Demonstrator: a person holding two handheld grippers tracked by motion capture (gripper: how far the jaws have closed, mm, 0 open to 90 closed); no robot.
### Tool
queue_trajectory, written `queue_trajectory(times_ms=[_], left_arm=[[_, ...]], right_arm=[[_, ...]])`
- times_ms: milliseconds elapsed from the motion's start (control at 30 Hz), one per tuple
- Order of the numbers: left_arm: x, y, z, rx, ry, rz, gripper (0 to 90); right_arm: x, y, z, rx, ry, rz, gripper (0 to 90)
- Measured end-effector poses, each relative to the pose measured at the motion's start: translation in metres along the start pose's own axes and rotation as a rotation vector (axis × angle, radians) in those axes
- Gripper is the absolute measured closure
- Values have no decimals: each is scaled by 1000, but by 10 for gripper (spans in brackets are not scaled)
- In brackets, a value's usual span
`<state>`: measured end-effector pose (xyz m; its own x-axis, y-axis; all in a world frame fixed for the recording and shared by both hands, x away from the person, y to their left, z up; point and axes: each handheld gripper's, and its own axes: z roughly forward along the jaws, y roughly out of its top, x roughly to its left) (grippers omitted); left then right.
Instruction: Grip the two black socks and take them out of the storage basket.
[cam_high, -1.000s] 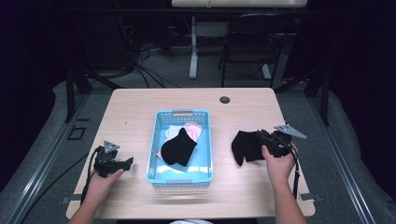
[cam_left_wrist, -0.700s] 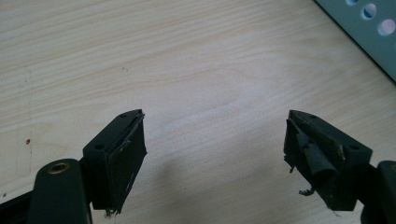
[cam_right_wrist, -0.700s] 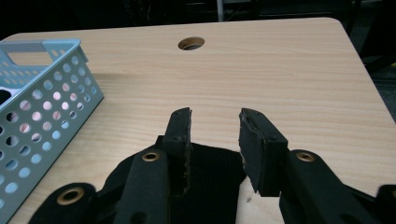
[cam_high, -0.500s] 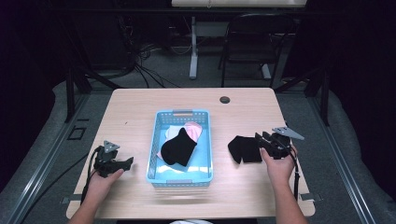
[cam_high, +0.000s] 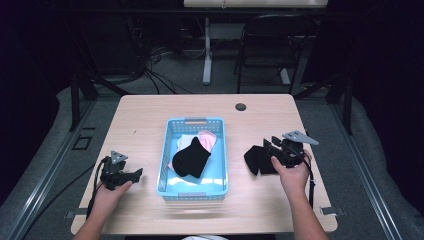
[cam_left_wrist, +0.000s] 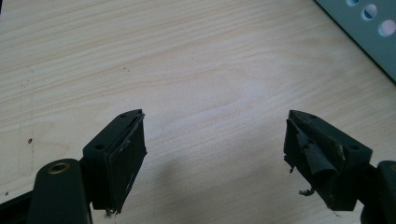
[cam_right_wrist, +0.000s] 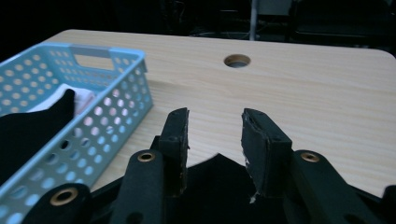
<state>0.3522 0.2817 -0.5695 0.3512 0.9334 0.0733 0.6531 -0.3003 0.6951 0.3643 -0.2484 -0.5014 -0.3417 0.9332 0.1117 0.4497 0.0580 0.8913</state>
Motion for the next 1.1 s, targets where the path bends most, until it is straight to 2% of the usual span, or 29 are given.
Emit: queue_trajectory(times_ms=[167, 333, 533, 600, 633, 867, 900, 1100], left_arm=[[0, 0, 0, -4, 0, -3, 208], [0, 0, -1, -6, -2, -2, 208], [0, 0, -1, -7, -3, -1, 208], [0, 0, -1, -8, -2, -2, 208], [0, 0, -1, -8, -3, -1, 208], [1, 0, -1, -7, -4, -3, 208], [1, 0, -1, -7, -6, -3, 208], [1, 0, -1, -13, -6, -7, 208]], right_arm=[[19, 18, 2, -11, 43, -45, 614], [45, 38, 13, -8, 94, -115, 615], [77, 55, 39, 39, 152, -195, 613], [91, 62, 54, 62, 180, -214, 610], [91, 62, 54, 62, 180, -214, 610], [118, 68, 90, 104, 229, -205, 606], [122, 68, 95, 123, 234, -208, 606], [137, 69, 118, 175, 236, -226, 602]])
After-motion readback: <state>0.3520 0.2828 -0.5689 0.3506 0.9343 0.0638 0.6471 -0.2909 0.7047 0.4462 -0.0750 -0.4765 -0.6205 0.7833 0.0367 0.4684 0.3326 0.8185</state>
